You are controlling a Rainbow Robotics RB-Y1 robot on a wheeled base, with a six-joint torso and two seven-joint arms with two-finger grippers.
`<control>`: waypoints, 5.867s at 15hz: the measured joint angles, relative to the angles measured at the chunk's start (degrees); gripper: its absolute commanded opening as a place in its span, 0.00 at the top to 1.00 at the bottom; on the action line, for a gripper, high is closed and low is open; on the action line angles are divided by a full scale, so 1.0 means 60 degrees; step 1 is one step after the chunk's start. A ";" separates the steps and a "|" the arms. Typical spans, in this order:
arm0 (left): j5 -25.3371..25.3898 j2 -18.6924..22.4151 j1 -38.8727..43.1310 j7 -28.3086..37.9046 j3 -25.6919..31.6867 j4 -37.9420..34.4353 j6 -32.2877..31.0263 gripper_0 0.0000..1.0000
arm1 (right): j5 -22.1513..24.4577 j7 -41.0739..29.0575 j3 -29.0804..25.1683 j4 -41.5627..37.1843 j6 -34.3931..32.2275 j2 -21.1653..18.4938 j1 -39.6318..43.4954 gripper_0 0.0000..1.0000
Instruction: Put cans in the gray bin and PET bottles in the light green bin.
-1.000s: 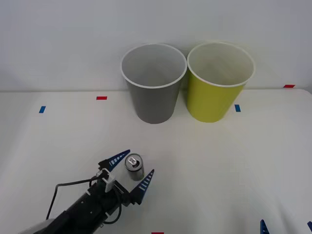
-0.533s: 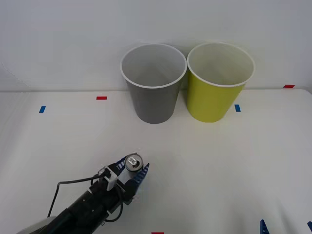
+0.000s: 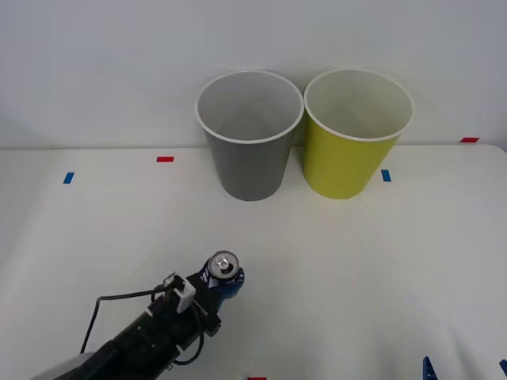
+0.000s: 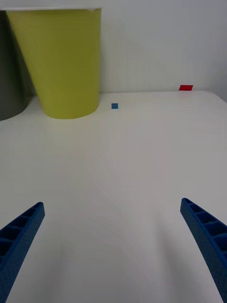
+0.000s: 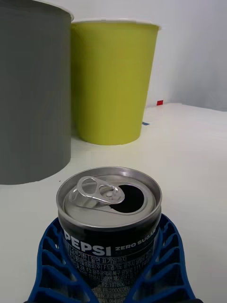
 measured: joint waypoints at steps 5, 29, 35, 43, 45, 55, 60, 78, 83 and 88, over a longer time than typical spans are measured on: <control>-0.0026 0.0832 0.1054 -0.0008 0.1531 -0.2883 0.2823 1.00 | 0.0000 0.0000 0.0000 0.0000 0.0000 0.0000 0.0000 0.00; 0.1477 -0.2903 -0.0691 -0.2223 0.9935 -0.9226 1.6665 1.00 | 0.0000 0.0000 0.0000 0.0000 0.0000 0.0000 0.0000 0.00; 0.0538 -0.3923 -0.2771 -0.2477 1.0012 -0.8236 1.7785 1.00 | 0.0000 0.0000 0.0000 0.0001 0.0000 0.0000 0.0000 0.00; -0.0342 -0.3839 -0.5000 0.0132 0.8352 -0.5393 1.5817 1.00 | 0.0000 0.0000 0.0000 0.0000 0.0000 0.0000 0.0000 0.00; -0.0489 -0.3691 -0.5462 0.0870 0.7855 -0.4731 1.5166 1.00 | 0.0000 0.0000 0.0000 0.0000 0.0000 0.0000 0.0000 0.00; -0.1226 -0.3540 -0.6816 0.1857 0.6406 -0.1290 1.1336 1.00 | 0.0000 0.0000 0.0000 0.0000 0.0000 0.0000 0.0000 0.00; -0.1227 -0.3915 -0.6822 0.1912 0.6326 -0.0891 1.0978 1.00 | 0.0000 0.0000 0.0000 0.0000 0.0000 0.0000 0.0000 0.00; -0.0895 -0.1641 -0.3841 0.1929 0.6852 -0.4852 1.1336 0.00 | 0.0000 0.0000 0.0000 0.0001 0.0000 0.0000 0.0000 0.00; -0.0889 -0.1323 -0.1250 0.1951 0.7609 -0.6859 1.1332 0.00 | 0.0000 0.0000 0.0000 0.0000 0.0000 0.0000 0.0000 0.00; -0.1127 -0.1114 0.1231 0.1954 0.7745 -0.7850 1.0632 0.00 | 0.0000 0.0000 0.0000 0.0000 0.0000 0.0000 0.0000 0.00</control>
